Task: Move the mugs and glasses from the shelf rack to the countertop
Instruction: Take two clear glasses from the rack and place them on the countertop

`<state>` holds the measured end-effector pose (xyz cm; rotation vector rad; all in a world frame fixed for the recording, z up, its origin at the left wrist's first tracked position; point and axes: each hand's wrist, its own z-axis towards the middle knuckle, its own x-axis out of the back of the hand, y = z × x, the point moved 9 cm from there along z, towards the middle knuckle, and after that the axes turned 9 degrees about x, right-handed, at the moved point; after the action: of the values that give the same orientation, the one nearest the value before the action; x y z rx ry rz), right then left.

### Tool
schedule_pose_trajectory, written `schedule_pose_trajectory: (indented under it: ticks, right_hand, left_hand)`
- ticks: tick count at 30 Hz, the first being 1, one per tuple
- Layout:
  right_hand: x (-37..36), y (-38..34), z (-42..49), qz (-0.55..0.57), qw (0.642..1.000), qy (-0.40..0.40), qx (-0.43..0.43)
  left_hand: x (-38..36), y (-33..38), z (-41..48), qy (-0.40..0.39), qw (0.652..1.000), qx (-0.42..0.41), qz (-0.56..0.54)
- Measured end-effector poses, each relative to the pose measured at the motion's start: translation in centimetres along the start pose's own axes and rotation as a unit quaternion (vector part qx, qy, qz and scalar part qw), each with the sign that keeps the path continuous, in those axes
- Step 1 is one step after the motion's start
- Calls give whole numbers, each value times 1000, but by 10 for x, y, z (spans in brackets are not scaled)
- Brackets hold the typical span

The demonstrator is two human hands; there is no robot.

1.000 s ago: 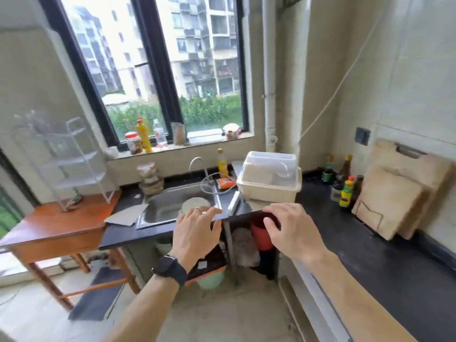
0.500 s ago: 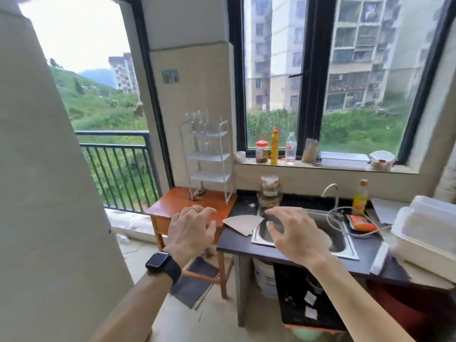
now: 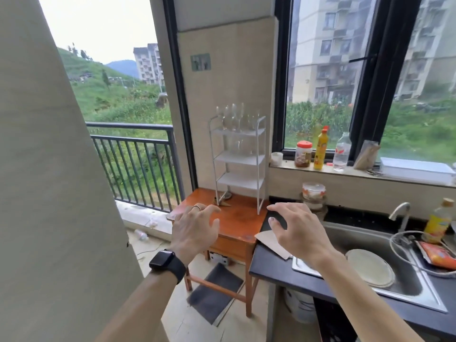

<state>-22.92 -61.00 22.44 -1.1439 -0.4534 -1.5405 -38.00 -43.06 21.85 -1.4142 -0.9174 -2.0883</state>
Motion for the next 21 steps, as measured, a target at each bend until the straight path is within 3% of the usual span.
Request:
schedule_pose_trajectory:
  ticks: [15,21]
  right_hand:
    - [-110,86,228,-14,999,-32,-2]
    - [-150,107,305,-1,999,-30,-22]
  left_hand:
    - [-67,-35,257,-24,999,16,39]
    - [-90,-53,350,-30,1000,8,7]
